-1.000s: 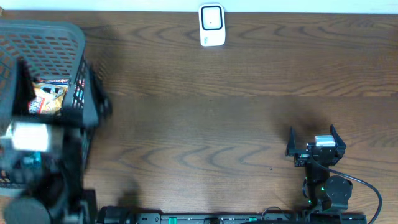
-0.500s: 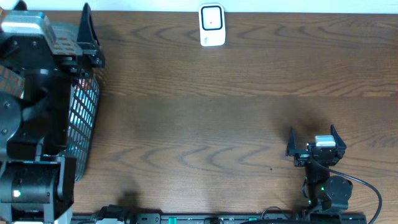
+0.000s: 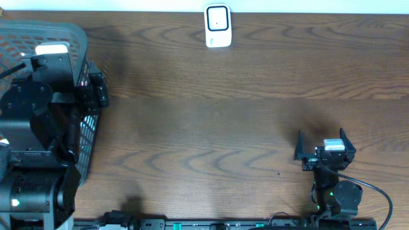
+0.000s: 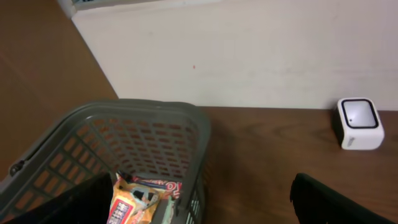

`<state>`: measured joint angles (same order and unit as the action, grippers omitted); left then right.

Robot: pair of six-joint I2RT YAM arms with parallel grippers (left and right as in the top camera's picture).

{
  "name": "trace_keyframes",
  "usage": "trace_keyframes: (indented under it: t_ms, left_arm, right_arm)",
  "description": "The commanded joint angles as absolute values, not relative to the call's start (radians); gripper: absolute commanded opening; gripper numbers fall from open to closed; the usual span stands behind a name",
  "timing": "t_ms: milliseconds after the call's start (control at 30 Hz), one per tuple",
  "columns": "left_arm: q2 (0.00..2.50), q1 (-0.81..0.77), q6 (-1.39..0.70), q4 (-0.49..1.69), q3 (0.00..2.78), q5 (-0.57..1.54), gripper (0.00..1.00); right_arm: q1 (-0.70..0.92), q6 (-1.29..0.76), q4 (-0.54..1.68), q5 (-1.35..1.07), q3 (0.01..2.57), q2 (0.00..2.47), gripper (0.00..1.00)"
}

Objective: Scan the item barcode
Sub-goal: 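Raise the left gripper over the basket and reach down to the teal bottle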

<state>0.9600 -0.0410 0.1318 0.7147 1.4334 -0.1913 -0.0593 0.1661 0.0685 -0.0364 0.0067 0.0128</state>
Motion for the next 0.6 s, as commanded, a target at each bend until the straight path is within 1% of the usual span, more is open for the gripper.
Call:
trace_keyframes:
  t_ms: [0, 33, 167, 233, 267, 300, 400, 567]
  left_arm:
    - [0.957, -0.038, 0.138, 0.653, 1.444, -0.282, 0.91]
    - [0.957, -0.038, 0.136, 0.629, 1.444, -0.327, 0.91]
    - [0.969, -0.034, 0.008, 0.558, 1.444, -0.632, 0.91]
    - [0.985, -0.011, -0.051, 0.563, 1.444, -0.746, 0.99]
    - [0.995, 0.007, -0.076, 0.571, 1.444, -0.777, 1.0]
    - [1.007, 0.033, -0.11, 0.586, 1.444, -0.796, 0.98]
    - [1.047, 0.127, -0.234, 0.646, 1.444, -0.798, 0.98]
    - [1.13, 0.325, -0.509, 0.792, 1.444, -0.773, 0.98]
  right_arm:
    - [-0.05, 0.173, 0.072, -0.032, 0.006, 0.011, 0.99]
    - [-0.05, 0.173, 0.072, -0.032, 0.006, 0.011, 0.99]
    - [-0.05, 0.173, 0.072, -0.032, 0.006, 0.011, 0.99]
    - [-0.05, 0.173, 0.072, -0.032, 0.006, 0.011, 0.99]
    - [-0.05, 0.173, 0.072, -0.032, 0.006, 0.011, 0.99]
    - [-0.05, 0.173, 0.072, -0.032, 0.006, 0.011, 0.99]
    - [-0.05, 0.173, 0.072, -0.032, 0.006, 0.011, 0.99]
    - [-0.05, 0.173, 0.072, -0.032, 0.006, 0.011, 0.99]
